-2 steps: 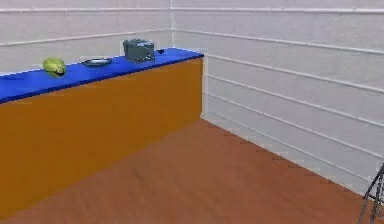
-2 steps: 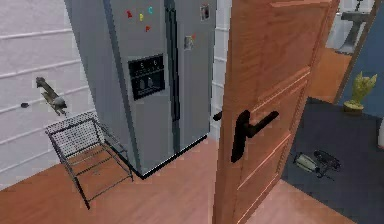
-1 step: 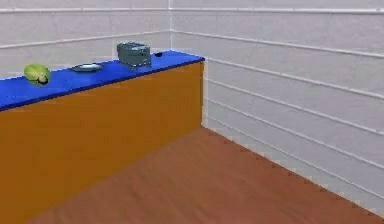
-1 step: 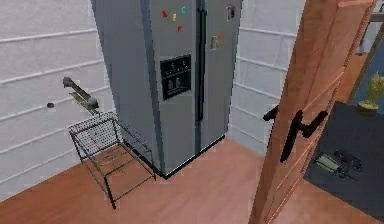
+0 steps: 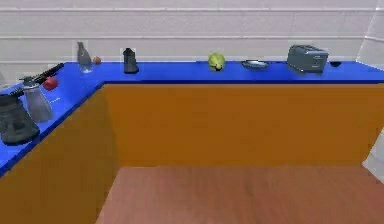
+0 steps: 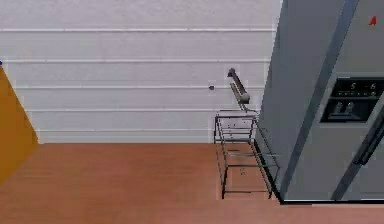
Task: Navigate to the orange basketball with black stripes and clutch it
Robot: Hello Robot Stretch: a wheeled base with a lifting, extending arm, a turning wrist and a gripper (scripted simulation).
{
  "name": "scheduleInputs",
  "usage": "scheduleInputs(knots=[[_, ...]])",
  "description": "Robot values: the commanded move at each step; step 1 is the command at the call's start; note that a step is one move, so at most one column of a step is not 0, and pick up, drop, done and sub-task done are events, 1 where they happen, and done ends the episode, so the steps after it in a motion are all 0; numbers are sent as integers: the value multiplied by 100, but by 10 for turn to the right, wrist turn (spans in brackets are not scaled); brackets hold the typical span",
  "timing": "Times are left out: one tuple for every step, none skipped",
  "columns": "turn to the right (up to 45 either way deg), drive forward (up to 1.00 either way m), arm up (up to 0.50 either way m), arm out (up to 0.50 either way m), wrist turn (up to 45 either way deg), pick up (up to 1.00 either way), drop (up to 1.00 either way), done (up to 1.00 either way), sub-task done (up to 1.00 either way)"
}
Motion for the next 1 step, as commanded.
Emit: scheduleInputs(knots=[[-450, 0, 0, 0, 0, 0, 0, 0, 0]])
